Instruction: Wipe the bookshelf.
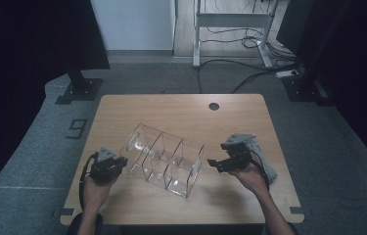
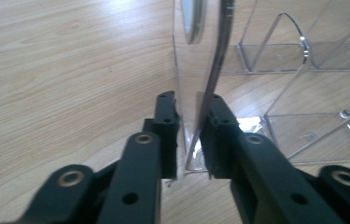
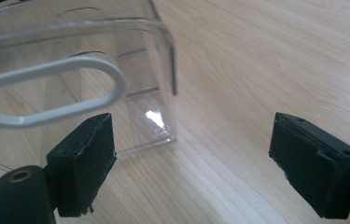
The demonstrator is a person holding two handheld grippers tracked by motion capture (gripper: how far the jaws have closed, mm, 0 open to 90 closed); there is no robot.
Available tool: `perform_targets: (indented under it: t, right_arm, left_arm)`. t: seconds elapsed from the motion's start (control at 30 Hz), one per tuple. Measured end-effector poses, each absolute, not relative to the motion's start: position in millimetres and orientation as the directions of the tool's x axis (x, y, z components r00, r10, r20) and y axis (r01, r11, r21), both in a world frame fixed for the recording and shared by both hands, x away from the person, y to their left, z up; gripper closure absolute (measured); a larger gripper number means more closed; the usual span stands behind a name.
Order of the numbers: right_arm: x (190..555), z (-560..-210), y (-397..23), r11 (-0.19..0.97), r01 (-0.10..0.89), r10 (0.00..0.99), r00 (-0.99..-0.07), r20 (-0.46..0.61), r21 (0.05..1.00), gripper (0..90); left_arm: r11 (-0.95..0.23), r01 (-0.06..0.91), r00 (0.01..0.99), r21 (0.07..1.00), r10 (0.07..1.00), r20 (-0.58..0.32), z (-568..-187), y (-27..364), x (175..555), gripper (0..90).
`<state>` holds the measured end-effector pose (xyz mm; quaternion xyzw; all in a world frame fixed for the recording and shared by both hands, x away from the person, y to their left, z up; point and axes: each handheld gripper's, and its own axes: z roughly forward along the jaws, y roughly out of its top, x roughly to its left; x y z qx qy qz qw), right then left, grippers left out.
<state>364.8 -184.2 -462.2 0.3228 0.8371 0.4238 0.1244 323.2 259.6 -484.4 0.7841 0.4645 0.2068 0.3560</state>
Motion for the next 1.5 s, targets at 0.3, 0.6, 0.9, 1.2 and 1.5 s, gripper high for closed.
perform_targets:
  t: [0.3, 0.6, 0.9, 1.2, 1.5]
  right_arm:
    - [362.7, -466.0, -166.4, 0.459, 0.400, 0.593, -0.803, 0.062, 0.793, 19.3]
    - [365.4, -470.5, -157.3, 0.467, 0.383, 0.554, -0.829, 0.073, 0.797, 22.4]
    - [361.0, -470.3, -149.9, 0.483, 0.357, 0.527, -0.848, 0.060, 0.799, 25.0]
    - [351.6, -467.5, -158.9, 0.489, 0.370, 0.516, -0.853, 0.080, 0.790, 31.4]
    - [338.4, -459.0, -164.6, 0.484, 0.343, 0.505, -0.861, 0.063, 0.805, 37.6]
  left_arm:
    - [-0.326, 0.582, 0.480, 0.745, 0.877, 0.009, -483.8, 255.5, 331.7, 86.8]
    - [-0.327, 0.584, 0.482, 0.743, 0.876, 0.007, -483.7, 253.0, 344.8, 86.6]
    - [-0.332, 0.583, 0.490, 0.741, 0.872, 0.005, -483.5, 245.9, 360.1, 85.7]
    - [-0.333, 0.586, 0.495, 0.739, 0.869, 0.000, -483.5, 234.3, 378.7, 83.6]
    - [-0.339, 0.597, 0.520, 0.727, 0.854, -0.028, -482.0, 226.7, 388.3, 71.5]
